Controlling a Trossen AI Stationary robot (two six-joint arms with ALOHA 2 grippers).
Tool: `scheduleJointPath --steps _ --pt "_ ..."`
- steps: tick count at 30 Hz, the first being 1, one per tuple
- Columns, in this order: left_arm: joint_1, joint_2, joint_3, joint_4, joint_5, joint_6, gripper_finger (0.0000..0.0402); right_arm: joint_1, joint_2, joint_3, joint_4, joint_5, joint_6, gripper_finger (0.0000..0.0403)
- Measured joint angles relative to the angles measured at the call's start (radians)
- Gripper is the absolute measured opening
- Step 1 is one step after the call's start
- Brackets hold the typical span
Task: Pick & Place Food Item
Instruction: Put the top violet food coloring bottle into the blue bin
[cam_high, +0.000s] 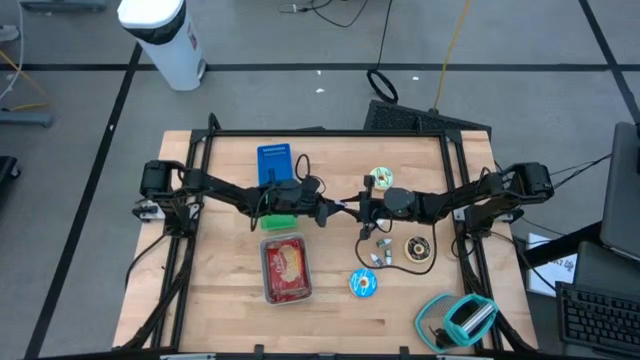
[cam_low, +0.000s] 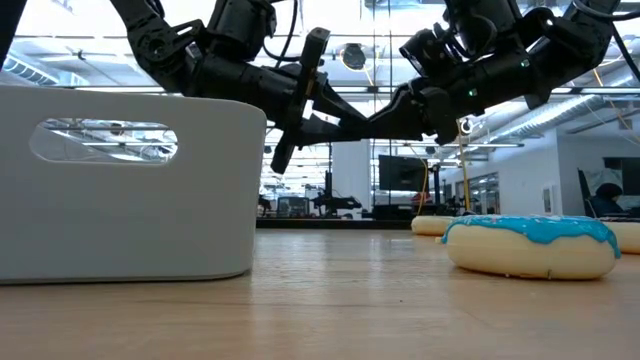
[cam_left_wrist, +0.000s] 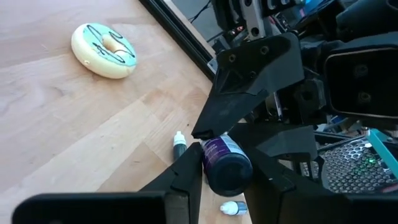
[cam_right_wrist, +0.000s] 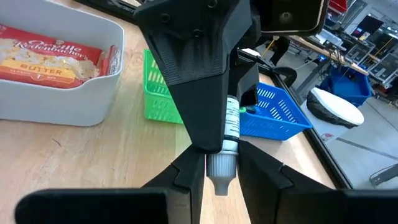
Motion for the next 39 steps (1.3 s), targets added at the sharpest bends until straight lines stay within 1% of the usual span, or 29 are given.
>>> scheduleJointPath --steps 2,4,10,14,17,21,24,27,30,34,39 --pt "0.001 0.0 0.0 0.008 0.0 0.013 0.0093 0.001 0.0 0.0 0.0 0.0 0.023 0.0084" --pt "0.002 0.0 0.0 0.017 0.004 0.036 0.0093 0.004 0.0 0.0 0.0 -0.001 0.051 0.01" --pt "0.009 -0.006 0.0 0.038 0.002 0.098 0.0092 0.005 0.0 0.0 -0.01 0.001 0.167 0.0174" --pt "0.031 -0.049 0.001 0.04 0.05 0.167 0.0092 0.006 0.0 -0.001 -0.053 -0.001 0.215 0.0215" --pt "0.052 -0.097 0.001 0.013 0.094 0.219 0.0092 0.006 0.0 -0.001 -0.084 0.0 0.219 0.0233" --pt "0.078 -0.186 0.001 -0.085 0.092 0.303 0.0092 0.005 0.0 -0.001 -0.094 0.001 0.24 0.0239" --pt "0.098 -0.251 -0.013 -0.18 0.033 0.354 0.0092 0.005 -0.008 -0.001 -0.123 0.001 0.241 0.0236" --pt "0.119 -0.317 -0.066 -0.203 -0.021 0.388 0.0092 0.005 -0.036 -0.001 -0.16 0.003 0.242 0.023" --pt "0.141 -0.374 -0.142 -0.198 -0.071 0.405 0.0092 0.005 -0.081 -0.002 -0.214 0.003 0.242 0.0225" --pt "0.174 -0.428 -0.263 -0.179 -0.183 0.401 0.0092 0.004 -0.147 -0.01 -0.237 0.003 0.242 0.0221" --pt "0.225 -0.437 -0.391 -0.128 -0.329 0.349 0.0092 0.003 -0.205 -0.029 -0.229 0.002 0.24 0.022"
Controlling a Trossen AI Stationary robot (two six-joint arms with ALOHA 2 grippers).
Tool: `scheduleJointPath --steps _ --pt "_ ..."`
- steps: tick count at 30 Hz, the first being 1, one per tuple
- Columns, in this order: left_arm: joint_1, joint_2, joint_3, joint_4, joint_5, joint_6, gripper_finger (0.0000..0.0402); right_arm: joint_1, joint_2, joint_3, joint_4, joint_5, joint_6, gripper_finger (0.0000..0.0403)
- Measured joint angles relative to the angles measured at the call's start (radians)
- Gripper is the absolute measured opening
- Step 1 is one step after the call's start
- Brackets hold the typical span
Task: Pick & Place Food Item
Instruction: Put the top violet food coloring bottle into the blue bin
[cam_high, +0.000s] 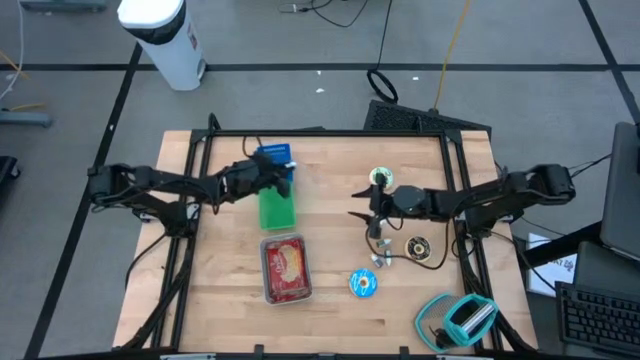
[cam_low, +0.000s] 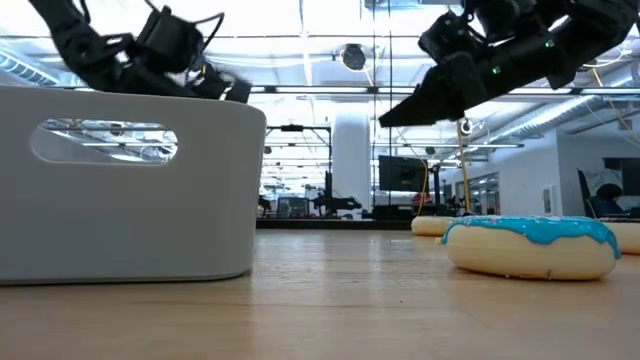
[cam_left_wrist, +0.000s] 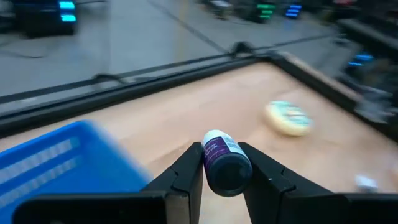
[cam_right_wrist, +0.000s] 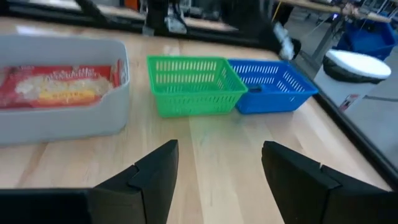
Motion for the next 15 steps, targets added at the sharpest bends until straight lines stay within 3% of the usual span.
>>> scheduleJointPath --steps 6,15 --pt "0.04 0.002 -0.076 0.004 -0.145 -0.019 0.0092 0.0 -0.018 -0.017 0.009 0.002 0.001 0.022" --pt "0.074 0.002 -0.087 0.001 -0.153 -0.038 0.0092 0.0 -0.013 -0.018 0.013 0.002 0.001 0.0216"
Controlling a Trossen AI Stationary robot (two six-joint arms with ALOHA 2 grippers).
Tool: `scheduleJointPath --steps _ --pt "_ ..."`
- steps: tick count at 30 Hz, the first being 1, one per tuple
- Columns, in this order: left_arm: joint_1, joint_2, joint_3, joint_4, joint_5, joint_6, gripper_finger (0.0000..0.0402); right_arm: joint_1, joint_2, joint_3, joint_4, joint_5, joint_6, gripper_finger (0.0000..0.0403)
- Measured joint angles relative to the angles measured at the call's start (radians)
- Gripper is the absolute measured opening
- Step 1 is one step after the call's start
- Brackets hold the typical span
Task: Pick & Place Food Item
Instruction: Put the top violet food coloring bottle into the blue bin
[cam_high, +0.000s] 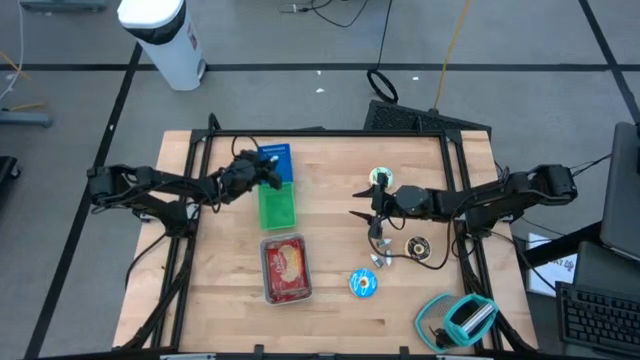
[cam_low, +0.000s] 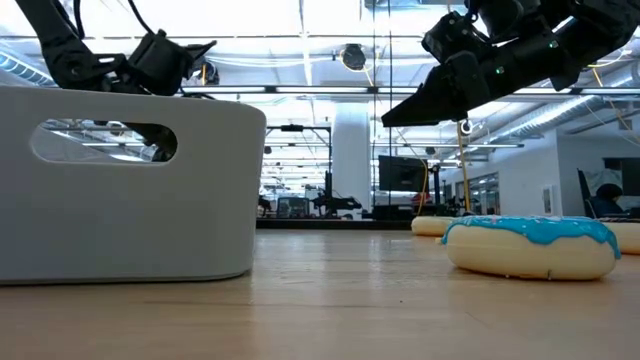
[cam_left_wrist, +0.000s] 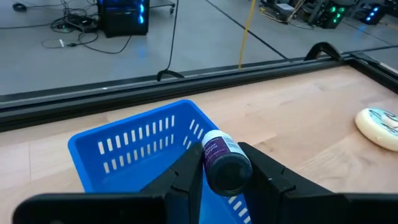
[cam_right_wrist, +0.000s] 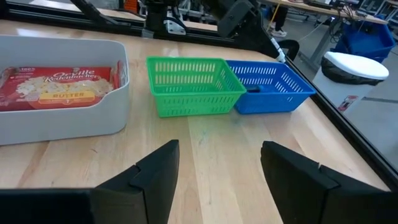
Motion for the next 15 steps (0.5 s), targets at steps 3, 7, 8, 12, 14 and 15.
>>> scheduleJointPath --steps 3,7,8,12,14,15 --pt "0.001 0.0 0.0 -0.003 0.0 -0.002 0.0092 0.0 0.0 0.0 0.002 0.0 0.0 0.0216" --pt "0.001 0.0 0.0 -0.002 0.001 -0.002 0.0092 0.0 0.0 0.0 0.001 0.0 0.0 0.0213" --pt "0.001 0.0 0.0 -0.002 0.001 -0.002 0.0092 0.0 0.0 0.0 0.001 0.0 0.0 0.0213" --pt "0.001 0.0 0.0 -0.002 0.001 -0.01 0.0093 0.0 0.0 0.0 0.0 0.0 0.0 0.0214" --pt "0.001 0.0 0.0 -0.004 0.001 -0.01 0.0093 0.0 0.0 0.0 0.0 0.0 0.0 0.0215" --pt "0.001 0.0 0.0 -0.008 0.001 -0.01 0.0093 0.0 0.0 0.0 0.0 0.0 0.0 0.0215"
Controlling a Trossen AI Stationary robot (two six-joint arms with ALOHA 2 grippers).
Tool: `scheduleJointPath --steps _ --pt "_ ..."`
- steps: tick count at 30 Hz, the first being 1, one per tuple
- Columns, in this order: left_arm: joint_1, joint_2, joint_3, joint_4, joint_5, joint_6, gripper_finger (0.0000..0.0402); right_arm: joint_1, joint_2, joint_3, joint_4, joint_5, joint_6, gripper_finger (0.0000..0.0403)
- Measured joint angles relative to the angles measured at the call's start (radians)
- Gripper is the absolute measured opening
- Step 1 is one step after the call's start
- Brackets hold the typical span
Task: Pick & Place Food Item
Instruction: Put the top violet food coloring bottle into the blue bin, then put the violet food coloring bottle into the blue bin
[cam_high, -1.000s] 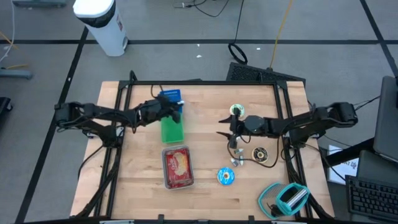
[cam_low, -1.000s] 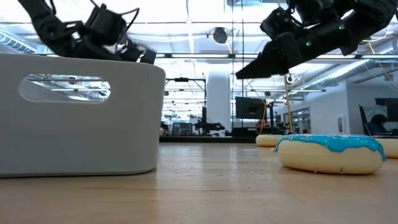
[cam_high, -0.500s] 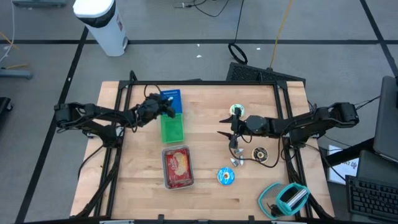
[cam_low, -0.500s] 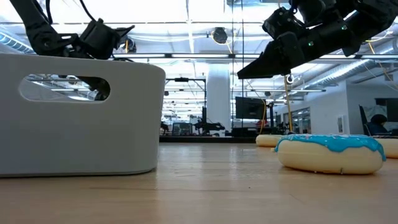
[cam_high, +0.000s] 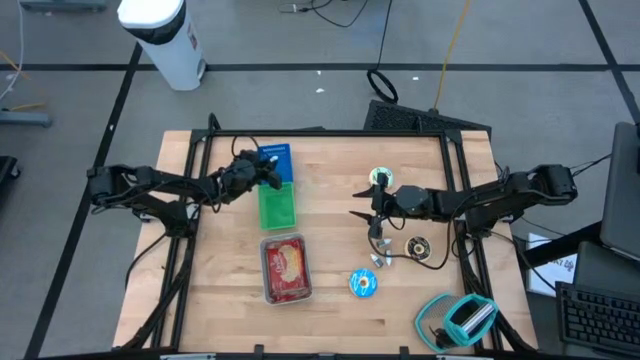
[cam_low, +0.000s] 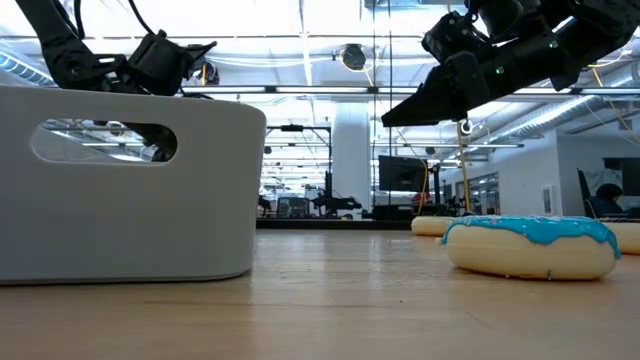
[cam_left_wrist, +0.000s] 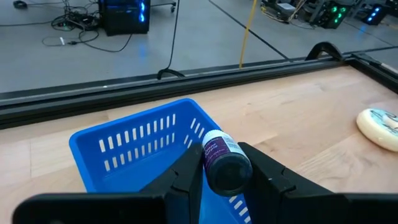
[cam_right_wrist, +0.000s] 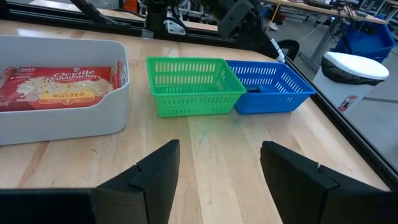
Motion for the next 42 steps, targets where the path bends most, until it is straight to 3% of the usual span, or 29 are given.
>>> scheduleJointPath --steps 6,18,29,33,42 --pt "0.0 0.0 0.0 -0.024 0.0 0.003 0.0096 0.0 0.0 0.0 0.0 0.0 0.0 0.0211" --pt "0.0 0.0 0.0 -0.025 0.0 0.011 0.0209 0.0 0.0 0.0 -0.001 0.0 0.0 0.0211" --pt "0.0 0.0 0.0 -0.025 0.0 0.008 0.0239 0.044 0.0 0.0 -0.015 -0.007 0.0 0.0209" --pt "0.0 0.0 0.0 -0.024 0.001 0.008 0.0239 0.08 -0.001 0.0 -0.086 -0.007 -0.005 0.0208" --pt "-0.009 0.0 0.0 -0.024 0.021 0.007 0.0239 0.078 -0.003 0.0 -0.438 -0.002 0.077 0.0208"
